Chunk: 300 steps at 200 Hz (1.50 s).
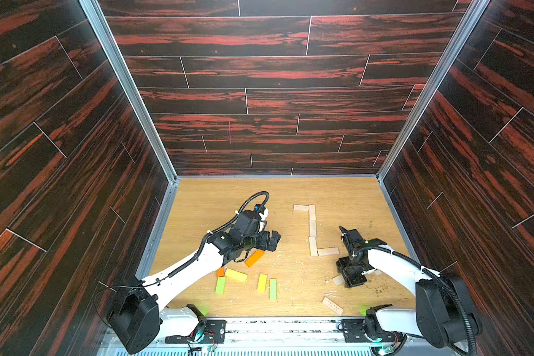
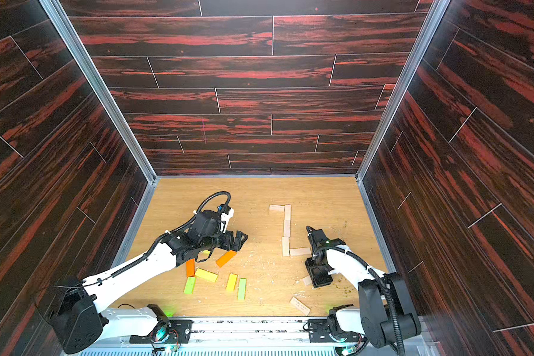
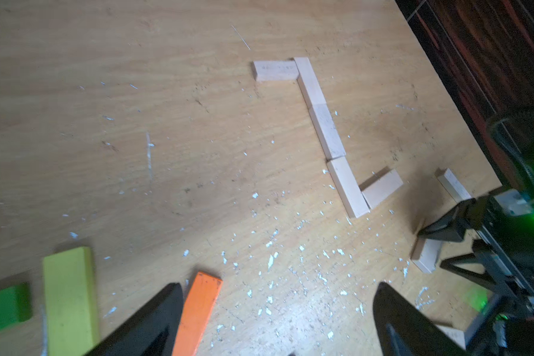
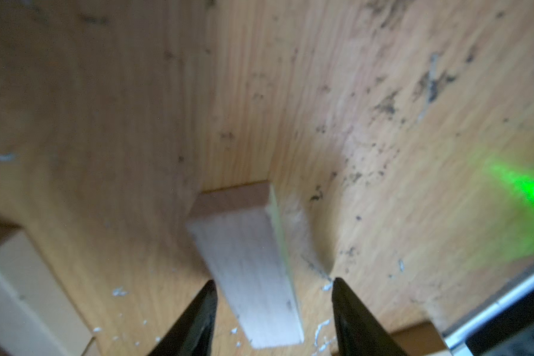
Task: Assemble a giraffe with building blocks
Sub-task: Pick up the building block from the center of the board, then assemble the building block at the center of the board.
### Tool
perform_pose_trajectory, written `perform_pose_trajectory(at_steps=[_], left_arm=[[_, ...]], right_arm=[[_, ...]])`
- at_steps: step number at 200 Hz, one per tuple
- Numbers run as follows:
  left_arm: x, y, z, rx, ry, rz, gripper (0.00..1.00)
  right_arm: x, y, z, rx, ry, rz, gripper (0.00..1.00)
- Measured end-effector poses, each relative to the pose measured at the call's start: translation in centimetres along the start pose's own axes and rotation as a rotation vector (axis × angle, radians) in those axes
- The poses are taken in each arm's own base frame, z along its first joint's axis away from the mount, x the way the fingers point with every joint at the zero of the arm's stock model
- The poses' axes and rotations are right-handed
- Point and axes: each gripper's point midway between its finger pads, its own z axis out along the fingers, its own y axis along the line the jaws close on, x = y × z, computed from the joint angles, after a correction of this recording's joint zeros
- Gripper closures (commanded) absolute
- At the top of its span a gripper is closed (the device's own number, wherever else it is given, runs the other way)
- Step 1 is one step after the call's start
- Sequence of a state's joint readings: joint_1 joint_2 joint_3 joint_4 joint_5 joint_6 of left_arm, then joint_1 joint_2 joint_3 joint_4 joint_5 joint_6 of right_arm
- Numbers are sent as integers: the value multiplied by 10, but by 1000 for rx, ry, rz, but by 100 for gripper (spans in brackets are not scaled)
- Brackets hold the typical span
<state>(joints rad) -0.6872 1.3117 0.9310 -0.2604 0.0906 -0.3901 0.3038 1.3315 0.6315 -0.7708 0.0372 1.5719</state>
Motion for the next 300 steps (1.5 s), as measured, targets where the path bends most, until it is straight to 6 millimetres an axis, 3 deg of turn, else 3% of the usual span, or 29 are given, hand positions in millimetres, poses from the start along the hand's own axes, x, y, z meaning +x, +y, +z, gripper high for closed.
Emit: perform_pose_trajectory(at_steps=[65,97,122,169,224,270,300], left_arm=[[21,-43,7,149,74,60,4],[24,-62,6,220,78,80,4],[22,-73,5,264,70,91,4],[23,-79,5,288,68,103,4],[21,-80,7,287,68,114,4],[16,-82,7,288,60,118,4],[18,-81,7,282,64,117,4]], right_arm=[[0,1,3,-10,1,4,73],[-1,2,3,-12,2,11,82],[-6,4,1,-19,-4,22,85],[-37,20,-14,-70,-56,81,86],[-73,64,-41,-162,-116,117,86],[-95,98,-46,-199,-141,126,86],[-98,109,-37,-204,-132,122,86]])
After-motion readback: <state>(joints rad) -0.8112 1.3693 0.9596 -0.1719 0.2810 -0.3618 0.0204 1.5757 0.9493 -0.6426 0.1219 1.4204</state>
